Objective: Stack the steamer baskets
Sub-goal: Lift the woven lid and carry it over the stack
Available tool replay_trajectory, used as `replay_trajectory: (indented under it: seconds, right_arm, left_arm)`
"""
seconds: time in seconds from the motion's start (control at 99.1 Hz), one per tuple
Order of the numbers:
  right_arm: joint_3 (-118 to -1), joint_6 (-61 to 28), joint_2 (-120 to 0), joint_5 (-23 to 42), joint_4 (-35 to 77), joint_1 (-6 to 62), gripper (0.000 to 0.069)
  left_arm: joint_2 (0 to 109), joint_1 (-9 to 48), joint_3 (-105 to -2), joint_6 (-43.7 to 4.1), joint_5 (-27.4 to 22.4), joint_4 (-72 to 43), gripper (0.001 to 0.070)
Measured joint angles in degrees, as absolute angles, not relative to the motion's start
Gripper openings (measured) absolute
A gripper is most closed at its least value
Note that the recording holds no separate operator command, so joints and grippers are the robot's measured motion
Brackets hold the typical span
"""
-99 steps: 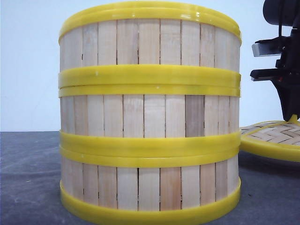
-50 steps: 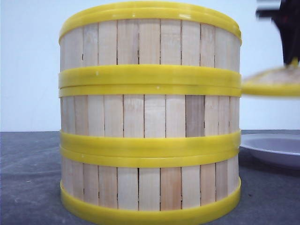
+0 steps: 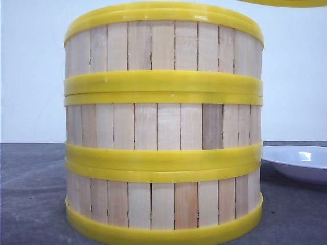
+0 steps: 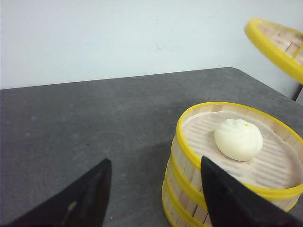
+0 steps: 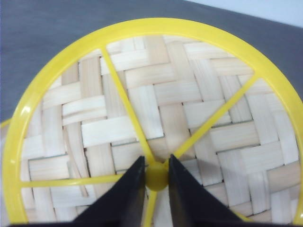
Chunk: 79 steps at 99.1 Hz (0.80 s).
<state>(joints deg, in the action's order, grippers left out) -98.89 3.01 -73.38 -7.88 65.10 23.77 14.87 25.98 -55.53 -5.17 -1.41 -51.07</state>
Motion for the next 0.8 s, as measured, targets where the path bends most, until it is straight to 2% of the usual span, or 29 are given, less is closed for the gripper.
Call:
replay_trajectory:
  seconds: [0.333, 0.797]
  right_arm:
    - [-98.9, 3.4, -76.9, -4.0, 63.6, 40.4, 0.0055]
    - [-98.9, 3.4, -83.6, -2.9, 63.7, 48.1, 0.0055]
  left_arm:
    - [14.9, 26.0, -55.5, -5.2, -1.4, -51.1, 0.0353]
    - [14.9, 26.0, -55.5, -5.2, -1.4, -52.3, 0.0353]
